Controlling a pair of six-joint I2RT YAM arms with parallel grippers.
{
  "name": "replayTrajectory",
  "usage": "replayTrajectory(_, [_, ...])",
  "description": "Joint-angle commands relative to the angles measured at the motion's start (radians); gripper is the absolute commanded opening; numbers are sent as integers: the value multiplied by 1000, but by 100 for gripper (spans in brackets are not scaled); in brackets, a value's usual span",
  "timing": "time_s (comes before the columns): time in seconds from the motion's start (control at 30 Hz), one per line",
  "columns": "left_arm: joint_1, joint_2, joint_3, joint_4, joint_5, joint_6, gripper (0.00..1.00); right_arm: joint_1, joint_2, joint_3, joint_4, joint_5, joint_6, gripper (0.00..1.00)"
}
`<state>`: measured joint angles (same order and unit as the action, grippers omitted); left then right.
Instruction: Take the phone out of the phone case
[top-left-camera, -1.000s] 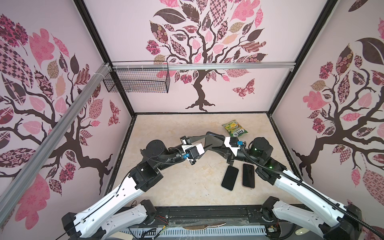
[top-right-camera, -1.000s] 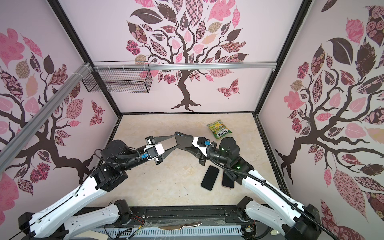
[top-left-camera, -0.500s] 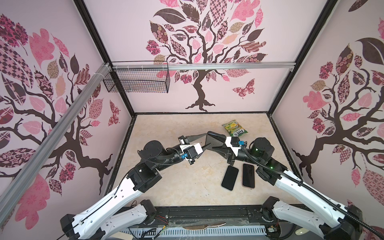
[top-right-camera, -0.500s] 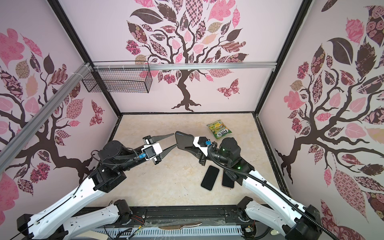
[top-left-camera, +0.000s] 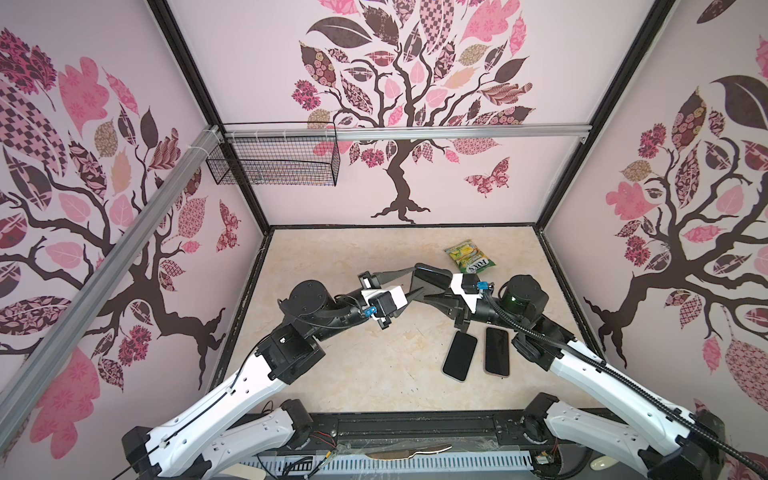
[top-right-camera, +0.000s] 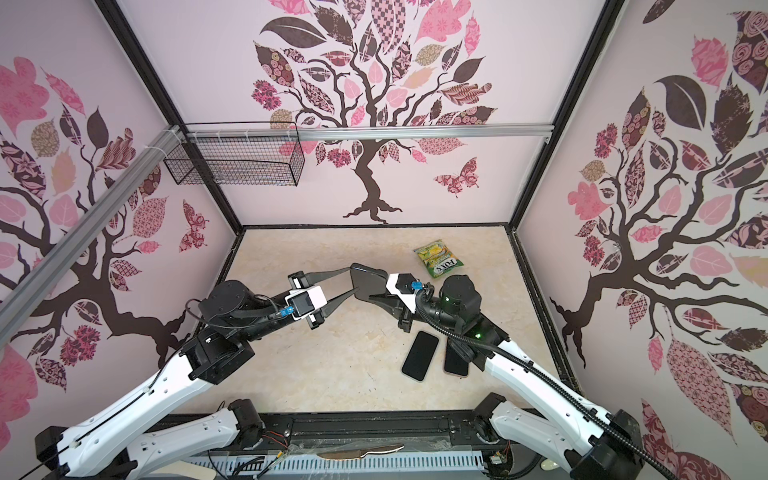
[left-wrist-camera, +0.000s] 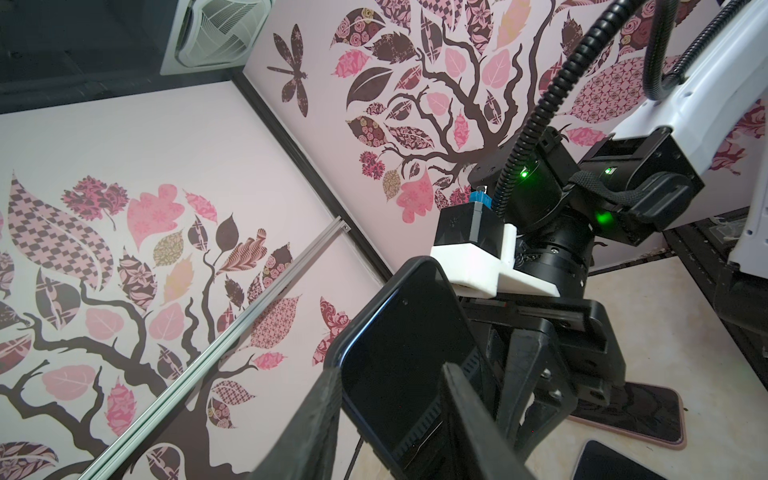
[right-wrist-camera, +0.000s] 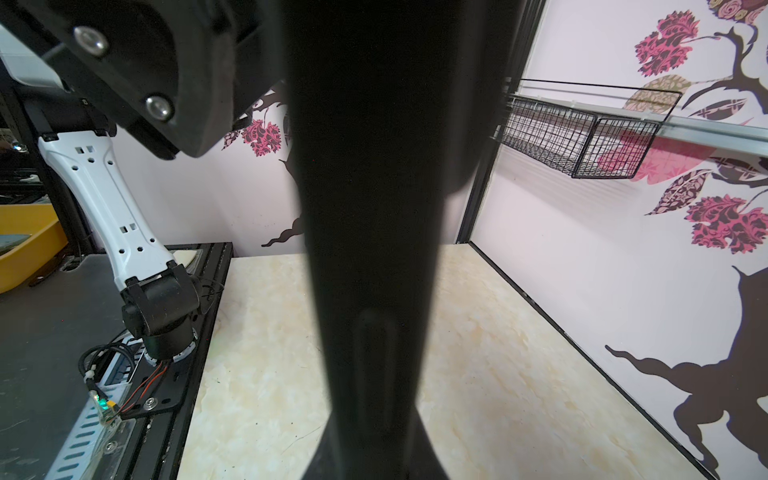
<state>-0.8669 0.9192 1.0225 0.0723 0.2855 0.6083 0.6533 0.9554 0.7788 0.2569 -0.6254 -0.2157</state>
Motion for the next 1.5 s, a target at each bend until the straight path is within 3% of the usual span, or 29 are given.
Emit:
replayTrajectory(0.0, [-4, 11, -12, -10, 12, -6, 42, 4, -8, 63, 47, -37, 2, 0])
replayTrajectory(0.53, [-5, 64, 15, -57, -42, -4, 42, 5, -12, 65, 22, -109, -96, 0])
replayTrajectory(1.17, [-5, 92, 13, -87, -29, -26, 42, 62, -30, 73, -47, -87, -238, 0])
replayTrajectory(1.47, [-3, 51, -26, -95, 98, -113, 37, 63, -60, 48, 28, -61, -167, 0])
